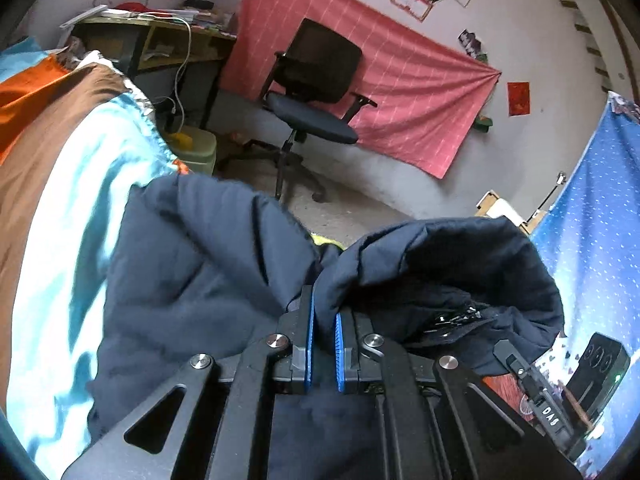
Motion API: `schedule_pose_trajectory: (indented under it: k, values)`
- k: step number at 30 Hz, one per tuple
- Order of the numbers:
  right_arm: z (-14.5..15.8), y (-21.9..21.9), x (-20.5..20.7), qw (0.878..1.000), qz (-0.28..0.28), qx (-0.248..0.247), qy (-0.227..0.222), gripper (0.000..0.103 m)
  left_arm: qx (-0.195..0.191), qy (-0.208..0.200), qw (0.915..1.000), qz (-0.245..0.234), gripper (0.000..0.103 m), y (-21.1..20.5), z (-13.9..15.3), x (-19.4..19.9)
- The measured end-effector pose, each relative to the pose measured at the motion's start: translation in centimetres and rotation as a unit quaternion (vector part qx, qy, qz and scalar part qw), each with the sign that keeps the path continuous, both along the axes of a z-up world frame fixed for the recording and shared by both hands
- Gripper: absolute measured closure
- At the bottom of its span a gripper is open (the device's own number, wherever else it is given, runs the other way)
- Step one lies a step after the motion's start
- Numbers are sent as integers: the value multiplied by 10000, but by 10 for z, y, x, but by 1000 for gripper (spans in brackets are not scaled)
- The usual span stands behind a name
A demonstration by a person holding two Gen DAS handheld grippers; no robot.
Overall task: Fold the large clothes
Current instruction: 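Lift the hem with both tools and fold it toward the collar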
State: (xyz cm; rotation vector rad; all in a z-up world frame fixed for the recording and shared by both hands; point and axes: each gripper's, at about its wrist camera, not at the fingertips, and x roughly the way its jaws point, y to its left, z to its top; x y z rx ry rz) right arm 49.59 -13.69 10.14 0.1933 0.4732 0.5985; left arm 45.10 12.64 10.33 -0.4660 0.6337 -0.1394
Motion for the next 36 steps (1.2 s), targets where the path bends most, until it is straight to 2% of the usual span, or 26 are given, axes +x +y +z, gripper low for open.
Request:
schedule_pose_trajectory:
  k: [6,11,13,20,23,25,28,30,33,36]
  values:
    - [-26,8,-45,9996,154,-118,201,84,150,24,9997,-209,97,-4,-17,-45]
    - [-57,13,-59,9986,-19,-94,519,84,395,133,9985,-363,97,-9,-40,-52]
    - [-58,16,-62,9983,-102,-43,577,83,548,97,9977,-383,98,-11,-46,-53]
    - [-30,5,-85,9978,-141,-153,630,74,522,-45,9976,-445,98,-2,-65,-54]
    - [-15,-11,-102,9982,-148,-182,545,71,659,-115,9962,-558,98,-1,-68,-55]
    - [2,-22,-111,9988,-183,-115,434,64,750,-162,9950,-631,98,-3,-69,-57]
    - [20,-23,-101,9989,-257,42,395,48,917,-203,9930,-714,98,-7,-73,-62]
    - [23,-9,-81,9980,-211,67,592,48,1041,-228,9913,-774,98,-13,-74,-64]
    - [12,19,-51,9960,-61,114,888,49,1117,-250,9899,-835,98,-19,-74,-65]
    - [-7,47,-29,9929,-45,-224,1168,51,1087,-254,9895,-921,98,-20,-74,-63]
